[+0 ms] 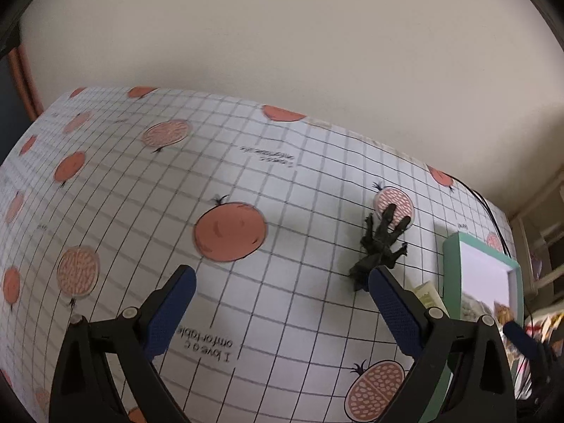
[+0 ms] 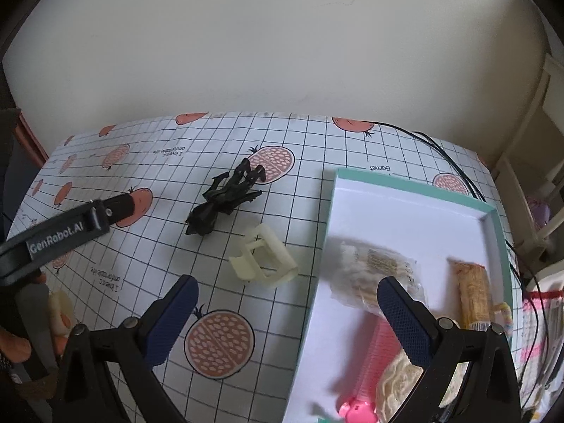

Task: Organize objects
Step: 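Withdraw both tools from the tray toward the black figure and cream hair clip, then grasp the black toy figure with the left tool while the right grasps the cream clip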

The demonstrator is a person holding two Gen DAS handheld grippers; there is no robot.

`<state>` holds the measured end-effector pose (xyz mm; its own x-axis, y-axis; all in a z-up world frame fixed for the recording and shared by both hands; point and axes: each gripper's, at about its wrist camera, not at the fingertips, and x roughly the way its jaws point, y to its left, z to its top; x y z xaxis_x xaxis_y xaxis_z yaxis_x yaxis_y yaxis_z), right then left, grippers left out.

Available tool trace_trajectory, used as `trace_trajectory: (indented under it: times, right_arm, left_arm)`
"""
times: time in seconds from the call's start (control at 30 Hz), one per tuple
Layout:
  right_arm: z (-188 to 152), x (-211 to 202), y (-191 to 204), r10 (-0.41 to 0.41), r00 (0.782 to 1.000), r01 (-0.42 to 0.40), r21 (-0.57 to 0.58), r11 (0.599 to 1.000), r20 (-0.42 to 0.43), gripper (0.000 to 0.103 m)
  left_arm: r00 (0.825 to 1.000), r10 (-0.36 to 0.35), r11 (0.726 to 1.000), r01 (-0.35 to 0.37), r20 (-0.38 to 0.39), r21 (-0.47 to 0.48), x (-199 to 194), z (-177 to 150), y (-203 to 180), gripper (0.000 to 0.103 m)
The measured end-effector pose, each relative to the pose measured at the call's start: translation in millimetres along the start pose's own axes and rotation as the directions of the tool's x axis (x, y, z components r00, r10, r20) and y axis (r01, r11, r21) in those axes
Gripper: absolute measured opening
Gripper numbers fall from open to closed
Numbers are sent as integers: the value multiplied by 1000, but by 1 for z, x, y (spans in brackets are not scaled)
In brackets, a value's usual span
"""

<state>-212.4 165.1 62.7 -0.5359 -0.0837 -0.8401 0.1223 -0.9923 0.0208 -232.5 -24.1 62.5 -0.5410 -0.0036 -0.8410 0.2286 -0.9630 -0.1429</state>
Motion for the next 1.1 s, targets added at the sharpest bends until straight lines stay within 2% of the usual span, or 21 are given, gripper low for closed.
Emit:
trace_trajectory:
  times: [0.2,0.43,0.57,0.67,0.73,0.87,0.97,1.1]
  right_arm:
    - [8,14,7,23,1000,-24,-30,999,-14,97]
    - [6,34,11,38,998,-40,-41,998,-46,86]
    - [7,40,13,44,998,-47,-54,997,-50,82]
    - [9,44,14,43,997,-47,-65,997,-57,80]
    - [9,47,13,43,997,-47,-65,997,-59,77]
    - [9,52,11,42,997,-47,-67,997,-71,71]
    - [7,55,11,44,996,-49,-67,997,-81,60]
    - [7,54,10,49,995,-55,-67,996,-82,60]
  left_arm:
    - [999,-28,995,33,-45,98,17,10,-17,98]
    - [992,-93,984,105,-83,141,37,12,-32,98]
    - [989,-103,975,121,-103,184,47,13,-44,95]
    - [988,-98,968,122,-118,220,55,11,-53,90]
    - [987,-98,964,125,-126,235,60,11,-56,79]
    - [985,-98,958,132,-142,255,68,8,-63,71]
    - [982,-102,952,143,-158,271,73,6,-68,60]
    - [982,-95,944,141,-163,299,75,2,-75,42]
